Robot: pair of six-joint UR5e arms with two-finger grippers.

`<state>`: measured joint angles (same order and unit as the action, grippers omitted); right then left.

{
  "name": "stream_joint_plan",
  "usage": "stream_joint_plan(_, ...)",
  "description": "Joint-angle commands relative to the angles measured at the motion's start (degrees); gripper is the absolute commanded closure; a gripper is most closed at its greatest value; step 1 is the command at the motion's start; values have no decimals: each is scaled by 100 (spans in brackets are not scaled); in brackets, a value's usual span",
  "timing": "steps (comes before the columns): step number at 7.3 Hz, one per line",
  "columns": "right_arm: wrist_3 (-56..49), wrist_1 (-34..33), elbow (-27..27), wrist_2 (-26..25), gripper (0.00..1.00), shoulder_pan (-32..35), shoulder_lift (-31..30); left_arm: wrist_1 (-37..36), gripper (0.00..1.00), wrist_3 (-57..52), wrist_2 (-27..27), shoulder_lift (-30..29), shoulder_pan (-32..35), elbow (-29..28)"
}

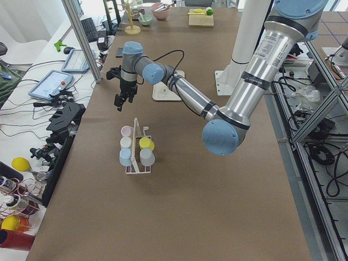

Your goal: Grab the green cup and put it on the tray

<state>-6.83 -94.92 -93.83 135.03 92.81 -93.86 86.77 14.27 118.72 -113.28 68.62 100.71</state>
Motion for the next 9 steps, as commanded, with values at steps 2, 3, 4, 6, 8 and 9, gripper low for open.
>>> stream_joint_plan(2,-11,9,93,-21,0,0,-36,42,1,-466,1523,1384,1626,54)
stream_joint_plan(3,-11,9,93,-21,0,0,-36,33,1,-695,1531,1771,1863,19)
stream_joint_plan(4,-11,9,93,-21,0,0,-36,59,1,-741,1557,2192,2014,19)
stream_joint_plan(6,-11,9,102,-21,0,0,-44,42,1,-1107,1567,2774,2094,28)
stream_joint_plan(8,-20,9,93,-38,0,0,-36,-29,1,-1629,1567,3100,2094,10)
stream_joint_plan(9,-20,9,85,-178,0,0,-9,23,1,-1638,1567,3111,2094,10)
